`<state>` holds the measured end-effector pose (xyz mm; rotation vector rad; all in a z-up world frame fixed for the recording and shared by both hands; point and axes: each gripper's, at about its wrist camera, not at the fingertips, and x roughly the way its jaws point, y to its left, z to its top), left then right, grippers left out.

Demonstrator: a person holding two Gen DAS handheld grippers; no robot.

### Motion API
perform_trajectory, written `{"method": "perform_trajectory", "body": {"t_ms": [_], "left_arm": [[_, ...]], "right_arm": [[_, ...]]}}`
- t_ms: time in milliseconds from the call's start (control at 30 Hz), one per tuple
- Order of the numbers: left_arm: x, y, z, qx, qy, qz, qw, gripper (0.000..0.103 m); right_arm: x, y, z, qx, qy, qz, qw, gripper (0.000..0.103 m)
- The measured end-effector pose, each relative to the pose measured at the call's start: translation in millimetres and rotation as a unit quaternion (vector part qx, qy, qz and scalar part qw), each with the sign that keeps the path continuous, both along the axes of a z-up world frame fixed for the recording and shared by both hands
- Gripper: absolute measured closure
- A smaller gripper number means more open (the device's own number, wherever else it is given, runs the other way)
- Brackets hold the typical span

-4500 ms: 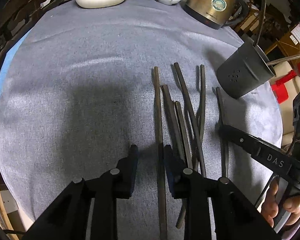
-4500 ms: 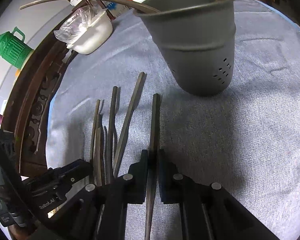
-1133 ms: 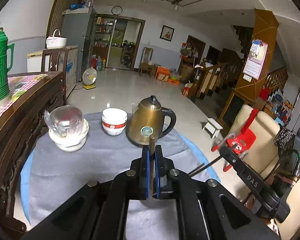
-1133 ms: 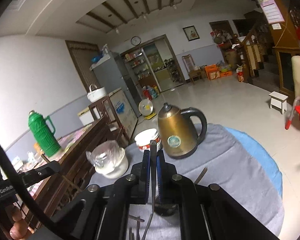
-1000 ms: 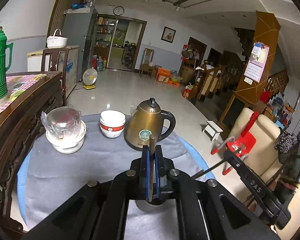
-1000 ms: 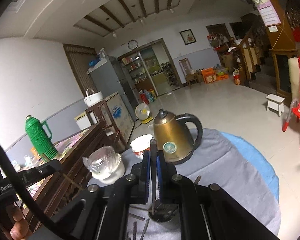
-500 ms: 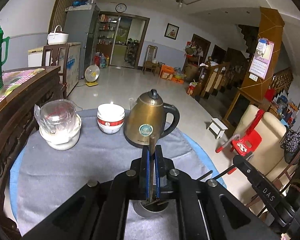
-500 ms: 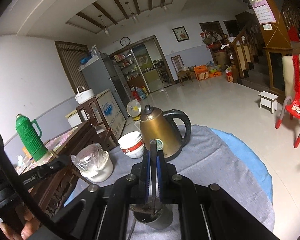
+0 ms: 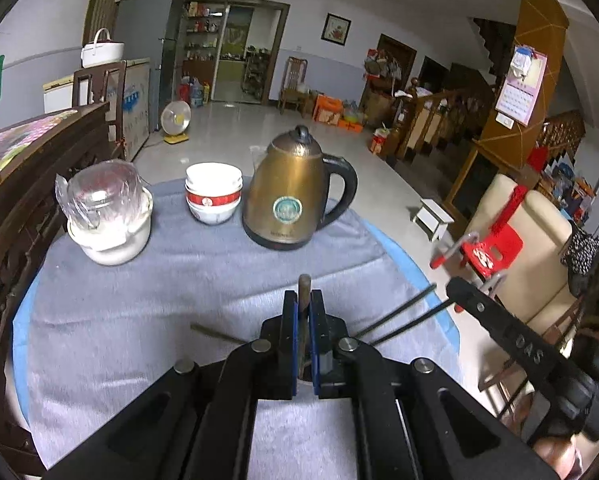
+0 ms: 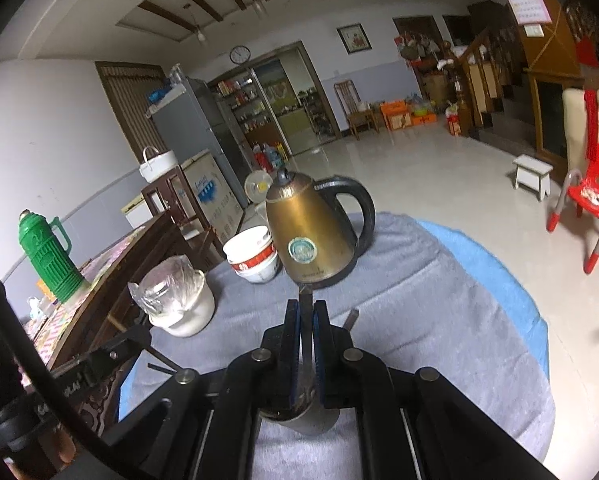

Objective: Organize utensils
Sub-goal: 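Insert the chopsticks into the holder cup and open both tools, then grasp a dark chopstick with the right tool while the left tool grasps another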

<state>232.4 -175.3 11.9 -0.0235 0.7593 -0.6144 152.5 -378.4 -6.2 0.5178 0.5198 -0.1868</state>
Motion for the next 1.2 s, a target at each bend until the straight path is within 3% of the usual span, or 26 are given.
{"method": "perform_trajectory", "body": {"t_ms": [133,200,300,333,400,567,633,733,933,1100,1200], "left_arm": [[-12,7,3,0.004,-0.009,-0.012,0.9999,0.086],[-22,13,7,0.009,-0.026,-0.011,0.9996,0.068],[-35,27,13,0.009,-0.05,-0.011,0.9986,0.059],[-42,34,15,0.015,-0.062,-0.009,0.9979,0.056],[-51,47,16,0.021,-0.075,-0.002,0.9969,0.045],[-59,89,3,0.043,-0.078,0.04,0.9952,0.035],[-56,106,-12,0.055,-0.055,0.056,0.9953,0.033],[-50,127,-42,0.068,-0.006,0.076,0.9948,0.033],[-50,148,-110,0.1,0.082,0.094,0.9872,0.033],[-66,150,-150,0.117,0.12,0.082,0.9824,0.033],[-70,152,-166,0.123,0.135,0.079,0.9799,0.033]], "right_arm": [[-3,-3,-5,0.04,-0.004,0.018,0.999,0.093],[-5,-4,-6,0.06,-0.01,0.033,0.998,0.091],[-12,-3,-4,0.068,-0.023,0.037,0.997,0.069],[-16,-3,-3,0.071,-0.032,0.036,0.996,0.052],[-32,-5,-1,0.073,-0.061,0.024,0.995,0.035],[-62,-2,5,0.056,-0.09,0.015,0.994,0.039],[-71,3,5,0.047,-0.09,0.02,0.995,0.048],[-79,14,-4,0.042,-0.079,0.036,0.995,0.052],[-69,45,-47,0.048,-0.014,0.083,0.995,0.059],[-51,74,-88,0.058,0.05,0.121,0.99,0.064],[-33,96,-118,0.076,0.101,0.159,0.979,0.064]]}}
